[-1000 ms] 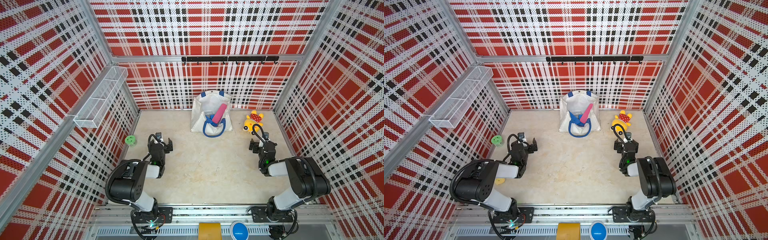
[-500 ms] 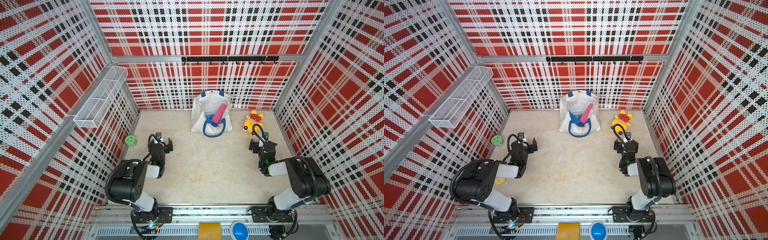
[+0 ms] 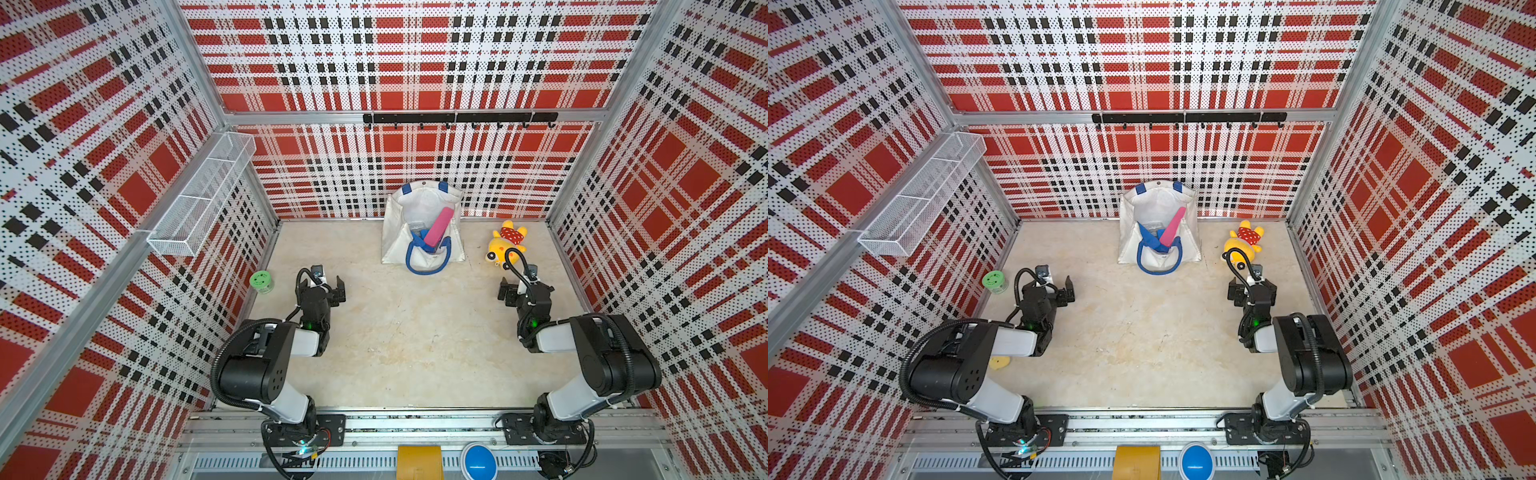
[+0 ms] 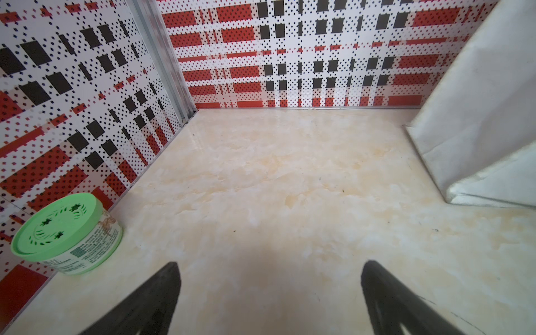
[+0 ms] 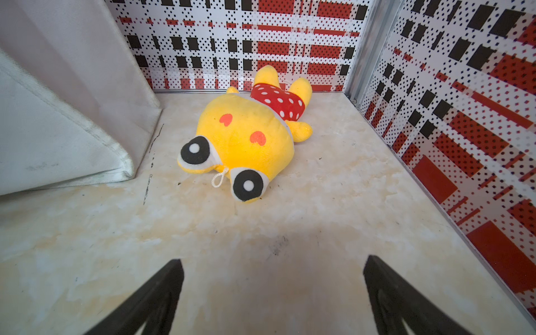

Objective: Take out the compass set from the canvas bag
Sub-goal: Move the canvas bag to the center of the board.

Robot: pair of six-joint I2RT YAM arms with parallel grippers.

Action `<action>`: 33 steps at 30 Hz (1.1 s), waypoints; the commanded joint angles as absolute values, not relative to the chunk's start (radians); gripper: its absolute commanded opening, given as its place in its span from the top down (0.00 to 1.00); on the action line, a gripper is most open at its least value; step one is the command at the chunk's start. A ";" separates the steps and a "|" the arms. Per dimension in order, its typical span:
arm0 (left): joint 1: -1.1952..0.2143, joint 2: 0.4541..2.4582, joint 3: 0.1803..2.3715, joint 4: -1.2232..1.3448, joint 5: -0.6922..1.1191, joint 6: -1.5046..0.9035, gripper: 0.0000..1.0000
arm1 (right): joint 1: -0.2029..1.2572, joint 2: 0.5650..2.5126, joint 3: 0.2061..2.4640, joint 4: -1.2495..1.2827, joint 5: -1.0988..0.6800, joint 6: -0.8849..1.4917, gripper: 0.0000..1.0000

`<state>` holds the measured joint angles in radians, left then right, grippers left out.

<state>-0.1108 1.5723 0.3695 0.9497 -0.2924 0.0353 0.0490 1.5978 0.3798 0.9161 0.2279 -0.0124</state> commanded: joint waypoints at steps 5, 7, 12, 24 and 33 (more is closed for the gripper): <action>-0.103 1.575 0.393 0.958 -0.287 0.035 0.00 | 0.051 1.592 0.389 0.956 0.221 -0.031 0.00; -0.103 1.575 0.393 0.957 -0.288 0.035 0.00 | 0.051 1.592 0.388 0.955 0.221 -0.031 0.00; -0.104 1.573 0.391 0.957 -0.287 0.034 0.00 | 0.051 1.590 0.385 0.959 0.222 -0.029 0.00; -0.107 1.332 0.275 0.952 -0.467 -0.025 0.00 | 0.079 1.240 0.386 0.635 0.410 -0.003 0.00; -0.095 0.992 0.495 0.315 -0.461 -0.341 0.00 | 0.078 1.169 0.778 -0.278 0.336 0.144 0.00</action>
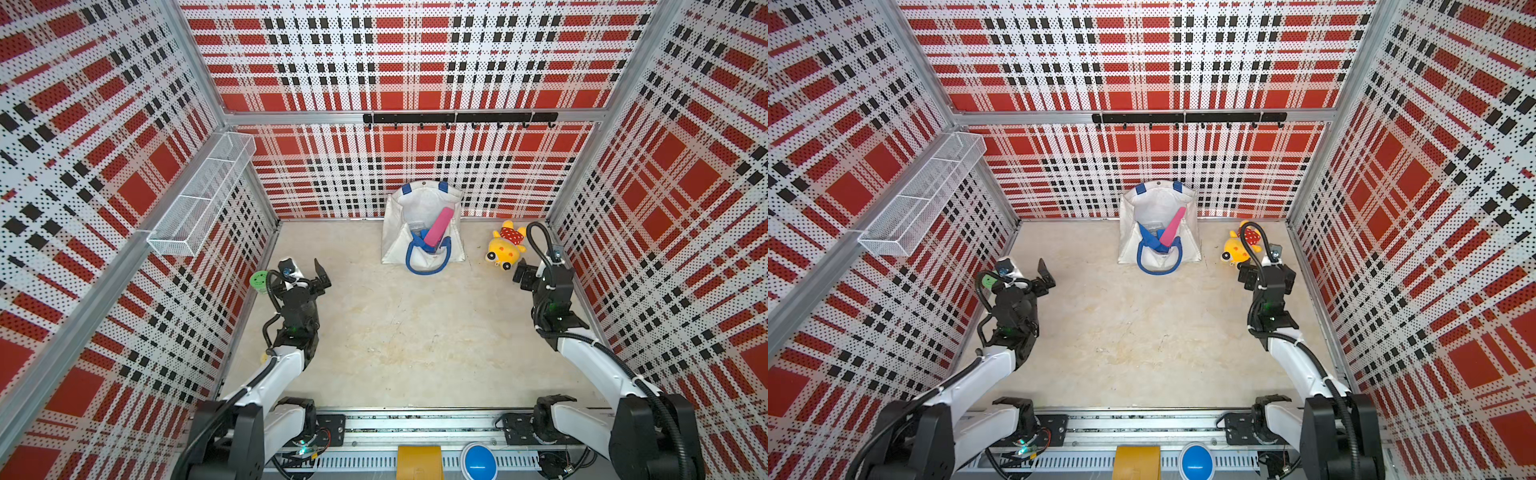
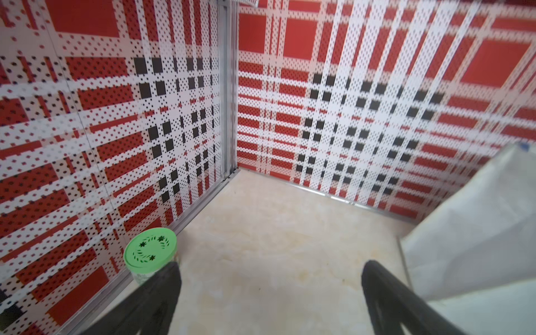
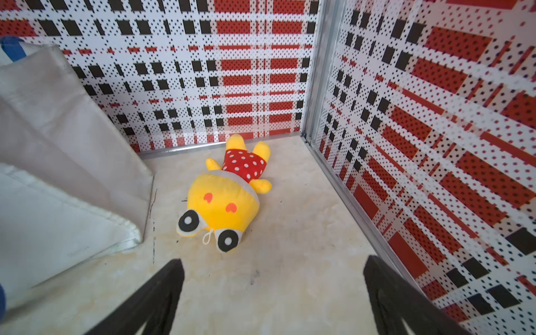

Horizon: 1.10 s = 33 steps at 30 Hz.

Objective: Take out the compass set from the canvas bag
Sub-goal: Move the canvas bag to the center of the board.

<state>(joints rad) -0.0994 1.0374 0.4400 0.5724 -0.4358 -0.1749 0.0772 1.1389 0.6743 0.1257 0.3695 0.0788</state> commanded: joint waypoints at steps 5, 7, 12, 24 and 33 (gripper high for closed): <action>-0.093 0.942 0.623 0.104 -0.405 -0.510 0.00 | 0.001 1.235 0.936 -0.515 0.125 0.295 0.00; -0.077 0.956 0.686 0.013 -0.352 -0.570 0.00 | -0.031 1.216 0.932 -0.498 0.023 0.323 0.00; -0.060 1.032 0.830 -0.104 -0.204 -0.600 0.00 | -0.040 1.152 0.957 -0.489 -0.008 0.342 0.01; 0.014 1.229 1.031 -0.165 0.061 -0.739 0.00 | -0.285 1.143 0.945 -0.454 -0.325 0.679 0.06; -0.042 1.394 1.130 -0.103 0.222 -0.851 0.01 | -0.244 1.250 1.041 -0.374 -0.449 0.726 0.18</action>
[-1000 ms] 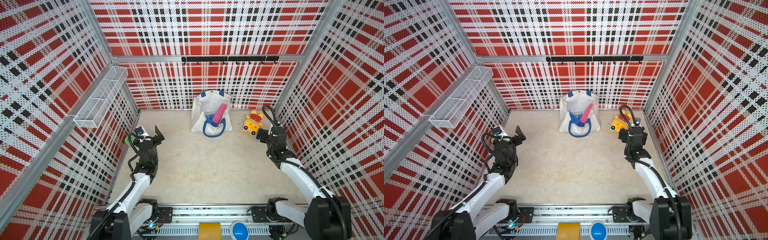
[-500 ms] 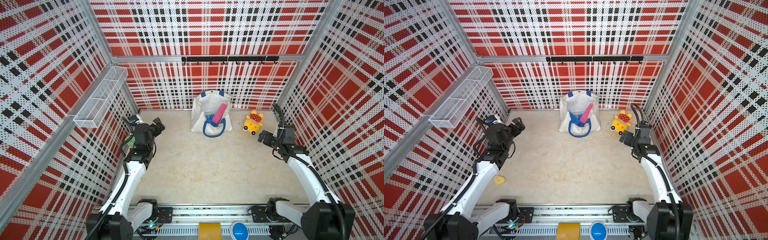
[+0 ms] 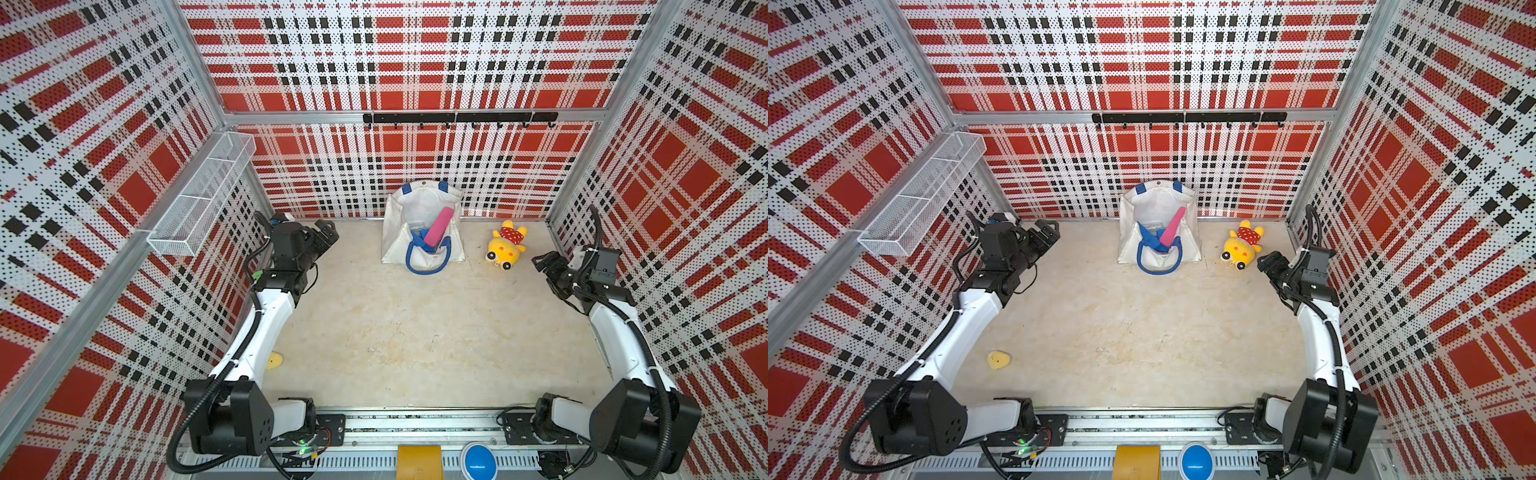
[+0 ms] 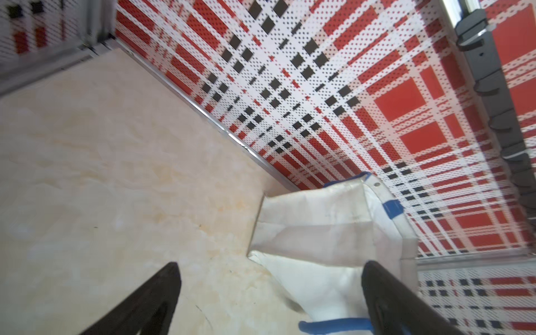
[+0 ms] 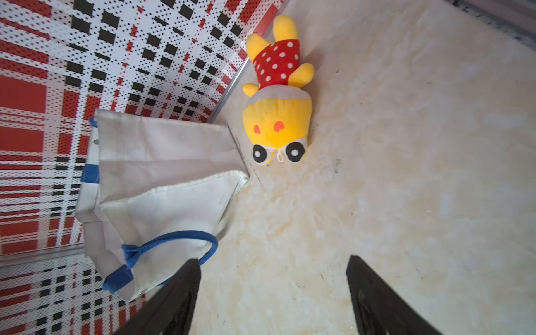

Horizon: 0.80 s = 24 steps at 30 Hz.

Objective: Take out the compass set from the canvas bag
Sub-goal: Move the canvas bag to the center of the board.

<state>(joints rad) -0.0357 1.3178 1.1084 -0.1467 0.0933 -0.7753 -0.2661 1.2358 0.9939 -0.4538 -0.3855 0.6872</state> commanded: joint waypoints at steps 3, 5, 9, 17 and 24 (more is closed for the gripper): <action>-0.119 1.502 1.232 -0.133 0.291 -0.830 0.18 | -0.186 1.290 1.077 -0.354 -0.441 0.734 0.19; -0.201 1.570 1.327 -0.224 0.252 -0.769 0.19 | -0.138 1.322 1.107 -0.353 -0.426 0.731 0.19; -0.329 1.718 1.526 -0.381 0.207 -0.679 0.21 | -0.044 1.374 1.166 -0.353 -0.395 0.718 0.19; -0.435 1.933 1.851 -0.600 0.109 -0.555 0.24 | 0.109 1.442 1.250 -0.431 -0.327 0.653 0.16; -0.454 2.101 2.074 -0.742 0.037 -0.489 0.32 | 0.168 1.445 1.235 -0.452 -0.308 0.645 0.15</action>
